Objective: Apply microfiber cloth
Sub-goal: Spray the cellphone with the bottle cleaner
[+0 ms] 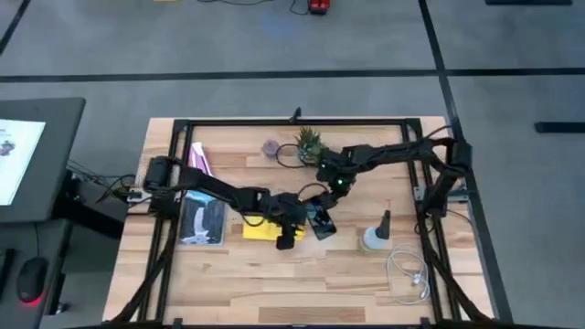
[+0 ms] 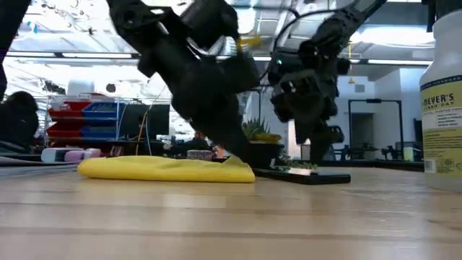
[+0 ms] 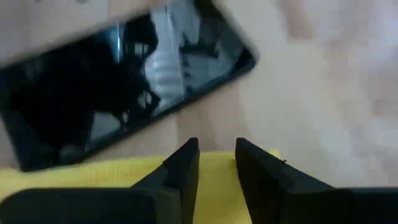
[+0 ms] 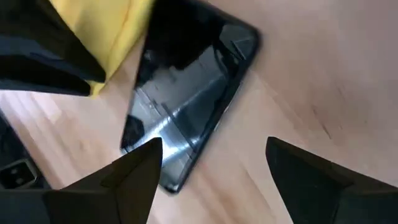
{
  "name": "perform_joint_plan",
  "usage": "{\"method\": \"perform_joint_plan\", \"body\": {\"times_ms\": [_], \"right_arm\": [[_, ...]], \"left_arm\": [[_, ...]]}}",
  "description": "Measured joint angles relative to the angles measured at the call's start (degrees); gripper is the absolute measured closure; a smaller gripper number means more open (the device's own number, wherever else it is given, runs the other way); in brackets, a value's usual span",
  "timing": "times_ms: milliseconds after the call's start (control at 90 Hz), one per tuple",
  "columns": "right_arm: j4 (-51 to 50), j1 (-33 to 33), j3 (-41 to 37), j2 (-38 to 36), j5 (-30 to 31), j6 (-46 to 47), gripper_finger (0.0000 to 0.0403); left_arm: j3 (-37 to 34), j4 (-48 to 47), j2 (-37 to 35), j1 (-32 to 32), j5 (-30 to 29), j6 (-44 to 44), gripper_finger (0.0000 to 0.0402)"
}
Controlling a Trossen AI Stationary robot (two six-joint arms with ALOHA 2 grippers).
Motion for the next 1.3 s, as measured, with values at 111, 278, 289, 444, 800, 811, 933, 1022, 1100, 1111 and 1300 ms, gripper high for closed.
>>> {"method": "perform_joint_plan", "body": {"times_ms": [111, 278, 289, 444, 800, 811, 933, 1022, 1100, 1111, 1300], "right_arm": [[5.15, 0.17, -2.66, 0.0, 0.02, 2.49, 0.0127], [10.81, 0.31, -5.59, -0.27, -0.11, 5.58, 0.0127], [11.08, 0.31, -5.76, -0.29, -0.12, 5.64, 0.0127], [14.91, 0.47, -7.91, -0.39, -0.83, 6.7, 0.0127], [14.67, 0.81, -8.56, -4.32, -4.46, 2.73, 0.0127], [14.58, 0.83, -8.56, -4.59, -4.75, 2.57, 0.0127], [14.68, 1.73, -8.25, -5.62, -8.66, 0.78, 0.0127], [14.57, 2.49, -8.43, -5.62, -8.55, 0.89, 0.0127], [13.82, 2.78, -8.41, -5.6, -5.8, 0.92, 0.0127], [13.75, 2.88, -8.41, -5.5, -5.39, 0.93, 0.0127], [13.51, 3.76, -8.32, -2.98, -0.17, 2.56, 0.0162]], "left_arm": [[2.51, -0.6, 2.96, 1.32, 0.03, -2.0, 0.0327], [4.98, -0.82, 6.34, 3.44, 0.26, -3.76, 0.034], [5.06, -0.82, 6.43, 3.56, 0.39, -3.82, 0.034], [5.75, -0.64, 7.98, 4.92, 2.58, -4.59, 0.0349], [5.73, -1.44, 8.07, 5.16, 2.41, -5.09, 0.0354], [5.73, -1.45, 8.07, 5.16, 2.4, -5.1, 0.0354], [5.73, -1.19, 8.16, 5.34, 1.5, -5.37, 0.0354], [5.68, -1.32, 8.16, 5.36, 1.07, -5.57, 0.0354], [5.68, -1.4, 8.18, 5.36, 1.16, -5.78, 0.0354], [5.68, -1.41, 8.18, 5.36, 1.15, -5.8, 0.0354], [5.64, -1.28, 8.2, 5.36, 1.16, -6.03, 0.0354]]}}
